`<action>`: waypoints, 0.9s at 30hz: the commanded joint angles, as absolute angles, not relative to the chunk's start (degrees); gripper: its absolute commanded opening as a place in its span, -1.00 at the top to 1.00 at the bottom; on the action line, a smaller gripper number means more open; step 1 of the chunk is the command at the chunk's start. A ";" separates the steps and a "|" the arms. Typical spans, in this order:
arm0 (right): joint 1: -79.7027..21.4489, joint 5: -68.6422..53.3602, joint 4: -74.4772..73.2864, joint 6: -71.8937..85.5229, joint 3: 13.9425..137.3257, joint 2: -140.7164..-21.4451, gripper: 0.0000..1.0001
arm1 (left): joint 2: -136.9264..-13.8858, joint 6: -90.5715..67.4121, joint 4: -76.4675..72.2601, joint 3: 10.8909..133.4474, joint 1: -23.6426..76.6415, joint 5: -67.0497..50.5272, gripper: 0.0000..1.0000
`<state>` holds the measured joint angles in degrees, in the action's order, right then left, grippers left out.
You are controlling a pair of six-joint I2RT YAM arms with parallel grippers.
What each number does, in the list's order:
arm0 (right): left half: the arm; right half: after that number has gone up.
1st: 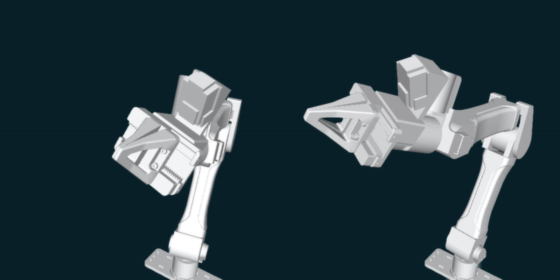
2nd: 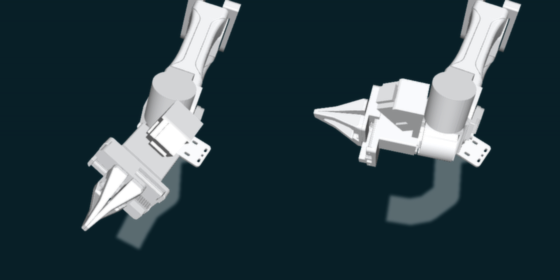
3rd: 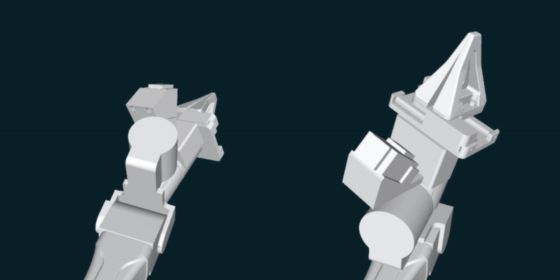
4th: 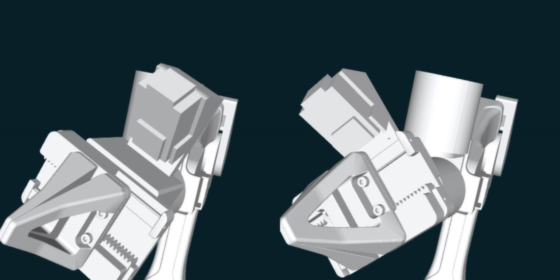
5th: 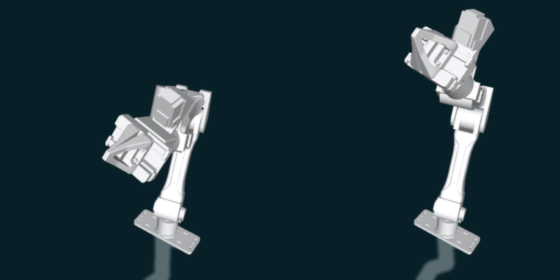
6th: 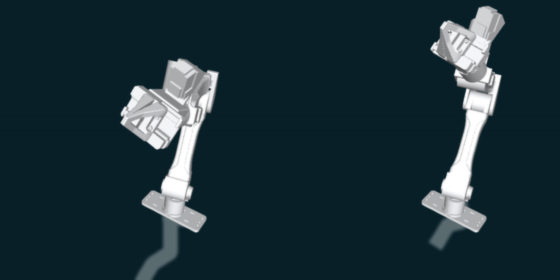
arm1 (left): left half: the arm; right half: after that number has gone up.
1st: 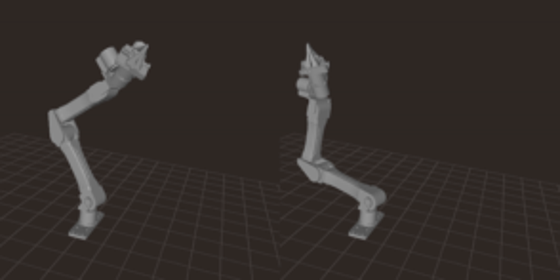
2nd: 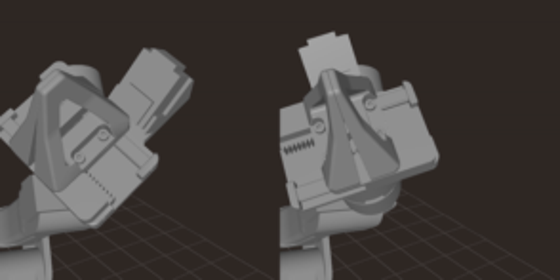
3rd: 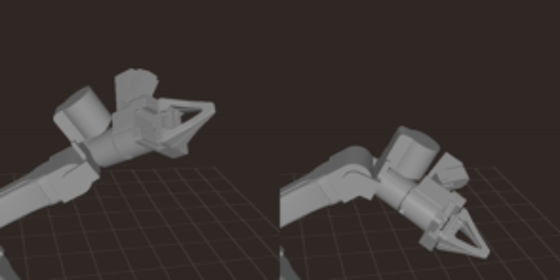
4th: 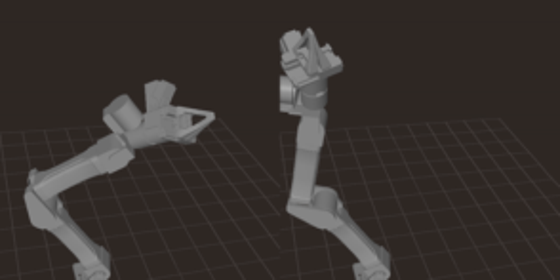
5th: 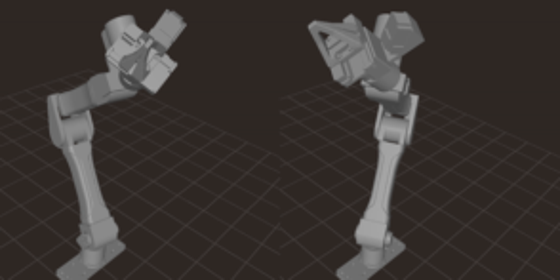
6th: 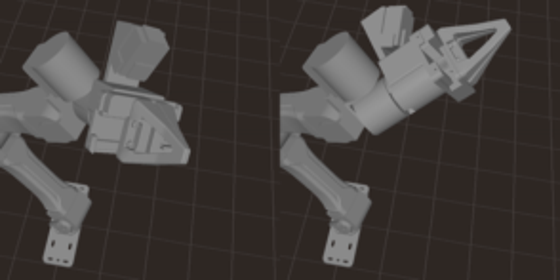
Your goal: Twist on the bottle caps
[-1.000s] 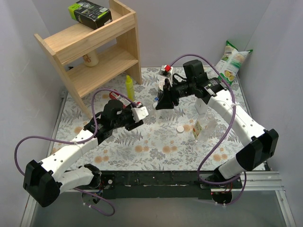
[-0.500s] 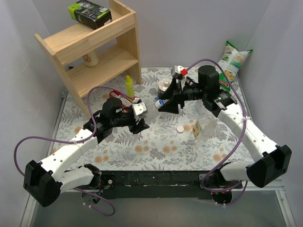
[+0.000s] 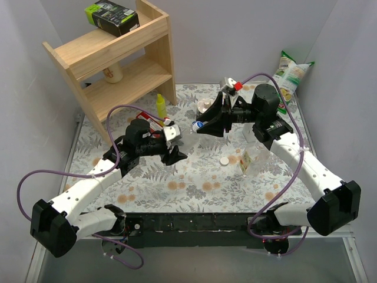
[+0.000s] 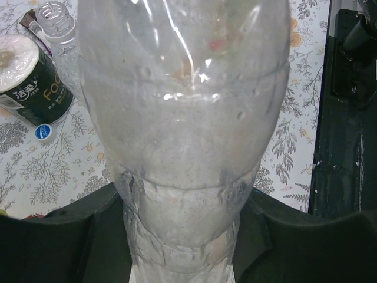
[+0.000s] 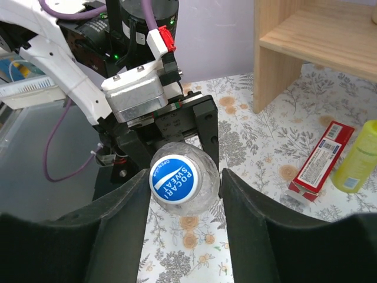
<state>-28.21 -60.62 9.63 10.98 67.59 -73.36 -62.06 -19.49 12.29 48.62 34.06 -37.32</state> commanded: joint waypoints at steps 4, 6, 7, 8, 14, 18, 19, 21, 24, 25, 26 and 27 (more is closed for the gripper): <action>-28.21 -61.18 18.45 17.40 67.50 -74.27 0.14 | -61.61 -18.72 10.81 50.36 33.93 -38.58 1.00; -28.21 -59.51 19.24 18.10 67.59 -74.53 0.37 | -62.05 -19.07 10.11 49.92 33.93 -37.45 1.00; -28.21 -58.72 19.42 18.71 67.76 -74.79 0.44 | -62.05 -19.16 8.45 49.31 34.10 -36.40 1.00; -28.21 -57.84 19.34 18.81 68.02 -75.06 0.56 | -62.05 -19.07 7.13 48.87 34.62 -34.56 1.00; -28.74 -41.57 8.35 16.44 75.49 -77.43 0.81 | -66.17 -22.31 -6.24 49.20 42.80 -0.71 1.00; -28.74 -44.81 8.62 13.46 76.90 -78.05 0.84 | -65.84 -23.55 -5.72 48.53 42.71 -2.78 0.44; -28.48 -45.09 7.74 12.49 77.77 -77.96 0.85 | -65.31 -23.03 -3.80 48.25 42.63 -6.47 -0.46; -27.95 -46.05 5.63 9.94 78.57 -77.96 0.88 | -63.99 -22.06 -0.37 48.08 42.54 -10.97 -0.96; -25.32 -47.54 4.75 8.18 81.29 -77.96 0.90 | -61.18 -21.01 5.69 45.89 42.36 -15.29 -0.96; -23.49 -47.81 4.22 7.48 82.95 -78.39 0.90 | -60.65 -20.48 6.58 45.27 42.28 -15.47 -0.96; -22.25 -48.16 3.09 6.60 87.84 -79.01 0.91 | -59.86 -20.04 7.29 44.57 42.28 -14.77 -0.96; -21.19 -48.25 0.20 4.50 90.59 -80.75 0.92 | -59.77 -19.26 8.51 43.86 42.19 -13.55 -0.96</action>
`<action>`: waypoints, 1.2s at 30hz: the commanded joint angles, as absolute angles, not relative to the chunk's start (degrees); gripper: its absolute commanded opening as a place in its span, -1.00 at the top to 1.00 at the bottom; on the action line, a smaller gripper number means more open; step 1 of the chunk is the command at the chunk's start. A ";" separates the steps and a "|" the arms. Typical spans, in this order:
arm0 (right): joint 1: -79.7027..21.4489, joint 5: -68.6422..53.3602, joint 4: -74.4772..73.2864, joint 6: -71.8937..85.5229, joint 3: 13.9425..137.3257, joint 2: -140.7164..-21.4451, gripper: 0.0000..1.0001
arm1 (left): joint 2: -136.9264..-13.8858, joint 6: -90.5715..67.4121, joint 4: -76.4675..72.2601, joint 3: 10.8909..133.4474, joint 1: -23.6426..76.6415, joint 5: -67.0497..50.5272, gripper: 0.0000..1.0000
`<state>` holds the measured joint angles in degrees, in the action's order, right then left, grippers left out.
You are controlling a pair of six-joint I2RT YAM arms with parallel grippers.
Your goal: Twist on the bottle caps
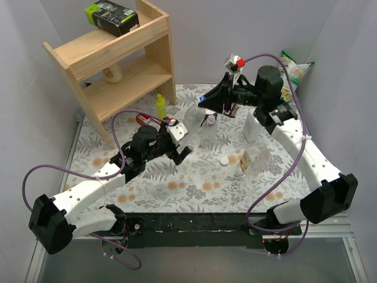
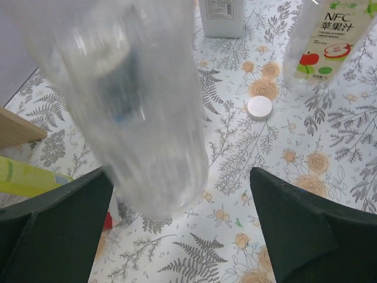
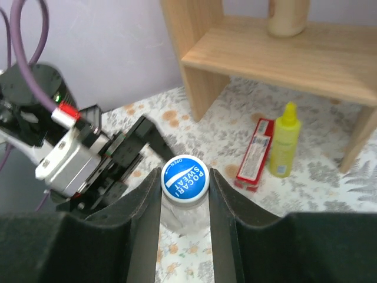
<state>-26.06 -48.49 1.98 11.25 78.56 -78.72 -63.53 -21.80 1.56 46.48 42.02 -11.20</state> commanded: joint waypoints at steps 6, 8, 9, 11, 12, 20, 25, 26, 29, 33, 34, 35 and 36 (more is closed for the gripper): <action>-9.26 -46.33 -19.99 -3.59 114.64 -89.72 0.94 | -58.89 -16.80 10.01 40.96 41.22 -7.47 -0.96; -6.78 -42.48 -25.63 -7.46 119.24 -91.49 0.97 | -58.89 -15.74 11.16 41.22 41.22 -9.39 -0.96; -4.07 -41.32 -27.84 -8.51 122.23 -92.80 0.97 | -58.80 -15.38 12.29 41.39 41.22 -11.84 -0.97; -1.51 -37.47 -33.03 -11.24 123.75 -93.25 0.97 | -58.97 -14.86 13.27 42.01 41.22 -14.49 -0.96; 1.29 -36.14 -33.83 -12.21 123.23 -92.99 0.97 | -59.06 -14.68 14.23 42.27 41.22 -17.29 -0.96; 10.71 -29.62 -36.22 -19.68 106.90 -84.83 0.97 | -59.50 -18.01 15.47 42.28 41.22 -23.46 -0.96; 18.62 -33.83 -30.59 -21.18 90.46 -79.54 0.97 | -59.33 -18.90 17.40 41.75 41.22 -26.45 -0.96; 19.33 -35.75 -30.93 -21.62 88.26 -79.63 0.97 | -59.33 -18.98 17.49 41.66 41.22 -26.54 -0.96; 19.95 -36.64 -29.46 -23.37 82.04 -77.71 0.97 | -59.59 -18.90 17.75 41.84 41.22 -26.28 -0.96; 19.95 -37.35 -23.91 -24.87 74.81 -74.62 0.97 | -60.03 -18.46 17.49 41.75 41.22 -26.02 -0.96; 19.95 -37.61 -24.08 -25.66 74.27 -74.53 0.97 | -60.38 -18.46 17.40 41.57 41.22 -26.10 -0.96; 19.95 -37.70 -24.00 -25.93 73.75 -74.62 0.97 | -60.38 -18.37 17.14 41.57 41.22 -26.10 -0.96; 19.95 -37.53 -23.73 -26.19 72.26 -74.62 0.96 | -60.38 -18.28 17.05 41.40 41.22 -26.10 -0.96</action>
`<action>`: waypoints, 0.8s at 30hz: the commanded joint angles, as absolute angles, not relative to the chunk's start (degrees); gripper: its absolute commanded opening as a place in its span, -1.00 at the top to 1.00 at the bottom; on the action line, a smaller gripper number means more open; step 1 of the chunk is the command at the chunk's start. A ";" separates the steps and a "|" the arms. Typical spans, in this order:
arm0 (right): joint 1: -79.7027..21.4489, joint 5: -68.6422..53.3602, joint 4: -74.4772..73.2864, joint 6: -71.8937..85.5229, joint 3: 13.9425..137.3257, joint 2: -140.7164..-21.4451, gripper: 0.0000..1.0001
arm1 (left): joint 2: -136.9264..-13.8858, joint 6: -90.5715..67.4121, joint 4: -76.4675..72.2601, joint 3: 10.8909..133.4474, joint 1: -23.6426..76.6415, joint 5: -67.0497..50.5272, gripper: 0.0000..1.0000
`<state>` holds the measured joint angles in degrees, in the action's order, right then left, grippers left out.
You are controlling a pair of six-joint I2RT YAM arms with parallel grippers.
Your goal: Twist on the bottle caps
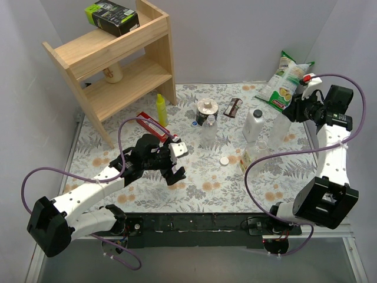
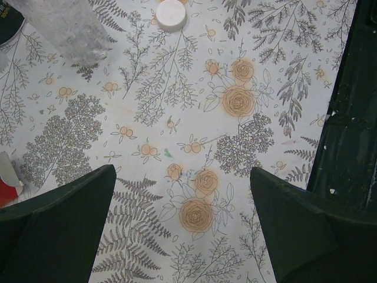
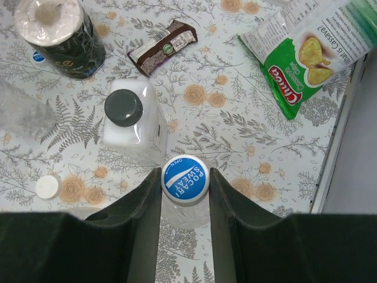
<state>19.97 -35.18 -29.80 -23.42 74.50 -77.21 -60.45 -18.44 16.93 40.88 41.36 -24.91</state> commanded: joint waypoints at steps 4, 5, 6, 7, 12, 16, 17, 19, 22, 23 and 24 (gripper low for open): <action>19.95 -36.65 -20.49 -27.24 68.83 -73.74 0.89 | -60.91 -17.32 17.49 41.57 41.22 -25.67 -0.96; 19.95 -36.13 -20.04 -27.33 68.12 -73.13 0.89 | -60.91 -17.05 17.58 41.57 41.22 -25.40 -0.96; 19.95 -36.04 -19.78 -27.42 67.59 -72.86 0.89 | -60.91 -16.88 17.67 41.57 41.22 -25.23 -0.96; 19.95 -35.95 -19.60 -27.42 66.63 -72.77 0.89 | -61.00 -16.79 17.67 41.49 41.22 -25.14 -0.96; 19.95 -35.69 -19.16 -26.37 65.22 -72.69 0.83 | -60.91 -16.61 17.75 41.13 41.22 -24.70 -0.96; 19.95 -35.15 -19.16 -25.75 64.86 -72.95 0.70 | -60.29 -16.70 17.75 39.73 41.13 -23.73 -0.97; 19.95 -35.24 -19.16 -25.66 64.69 -72.78 0.66 | -60.21 -16.70 17.84 39.47 41.05 -23.64 -0.96; 19.95 -34.72 -18.90 -25.32 64.51 -72.60 0.53 | -59.59 -16.79 17.93 38.33 41.04 -23.47 -0.97; 19.95 -33.32 -18.98 -24.87 64.60 -73.12 0.38 | -59.41 -16.52 18.54 37.18 40.96 -22.94 -0.96; 19.95 -33.05 -19.16 -24.87 64.69 -73.30 0.35 | -59.24 -16.35 18.63 37.00 41.04 -22.77 -0.96; 19.95 -32.96 -19.25 -24.87 64.69 -73.47 0.32 | -59.15 -16.17 18.81 36.91 41.04 -22.85 -0.97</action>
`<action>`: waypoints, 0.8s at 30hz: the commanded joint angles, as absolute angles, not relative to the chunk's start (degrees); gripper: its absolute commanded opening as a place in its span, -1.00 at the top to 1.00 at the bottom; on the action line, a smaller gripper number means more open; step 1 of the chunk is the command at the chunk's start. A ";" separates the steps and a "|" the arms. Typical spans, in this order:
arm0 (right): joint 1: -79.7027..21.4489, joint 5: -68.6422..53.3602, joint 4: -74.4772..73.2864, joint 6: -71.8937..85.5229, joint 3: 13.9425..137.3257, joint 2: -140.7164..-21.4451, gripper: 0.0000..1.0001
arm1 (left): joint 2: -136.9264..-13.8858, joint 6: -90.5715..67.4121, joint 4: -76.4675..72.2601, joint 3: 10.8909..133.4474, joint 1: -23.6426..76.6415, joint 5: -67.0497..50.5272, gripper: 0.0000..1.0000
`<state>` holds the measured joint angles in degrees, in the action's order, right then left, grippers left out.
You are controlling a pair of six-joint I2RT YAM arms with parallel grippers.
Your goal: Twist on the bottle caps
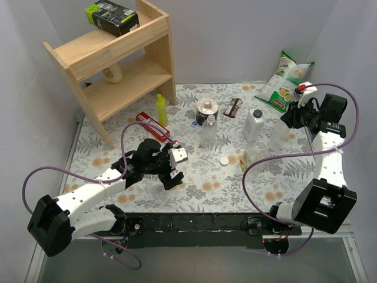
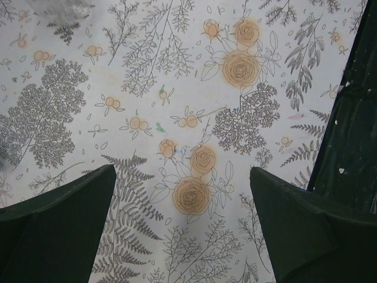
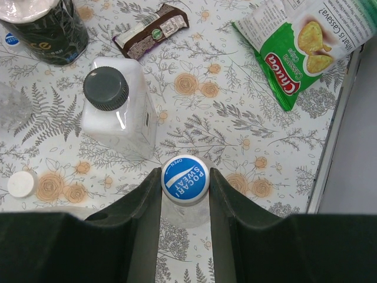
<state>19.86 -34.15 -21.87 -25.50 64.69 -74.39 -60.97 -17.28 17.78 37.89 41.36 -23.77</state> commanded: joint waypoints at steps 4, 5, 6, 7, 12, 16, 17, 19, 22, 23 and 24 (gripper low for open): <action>19.95 -32.61 -19.51 -24.96 64.51 -73.83 0.28 | -59.41 -14.86 20.04 37.26 41.04 -23.20 -0.96; 19.95 -32.61 -19.60 -24.96 64.42 -73.92 0.27 | -59.41 -14.77 20.04 37.35 41.04 -23.29 -0.96; 19.95 -32.52 -19.60 -24.96 64.16 -73.92 0.26 | -59.41 -14.59 20.13 37.35 41.04 -23.20 -0.96; 19.95 -32.43 -19.60 -24.96 64.07 -74.09 0.26 | -59.50 -14.42 20.21 37.35 41.04 -23.20 -0.97; 19.95 -31.82 -19.51 -24.35 63.72 -74.44 0.17 | -59.50 -13.89 20.65 37.27 41.04 -23.12 -0.96; 19.95 -31.29 -19.95 -23.99 63.81 -75.06 0.05 | -59.50 -13.27 21.09 37.00 41.04 -22.94 -0.96; 19.95 -31.20 -20.04 -23.99 63.63 -74.97 0.04 | -59.50 -13.10 21.01 37.00 41.04 -22.94 -0.96; 19.95 -31.20 -20.04 -24.08 63.55 -74.80 0.02 | -59.50 -12.92 21.09 37.00 41.04 -22.85 -0.96; 19.95 -31.29 -19.95 -24.00 63.72 -74.53 -0.18 | -59.68 -12.75 21.09 37.18 41.04 -22.85 -0.96; 19.95 -31.12 -19.95 -23.99 63.89 -74.27 -0.25 | -59.59 -12.83 21.09 37.09 41.04 -22.85 -0.96; 19.95 -31.03 -19.86 -23.99 63.90 -73.92 -0.31 | -59.59 -12.48 21.09 37.00 41.04 -22.85 -0.96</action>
<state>19.86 -31.35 -21.41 -24.01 63.79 -74.76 -60.90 -13.74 20.62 36.99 41.36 -23.16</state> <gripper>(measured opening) 0.606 0.981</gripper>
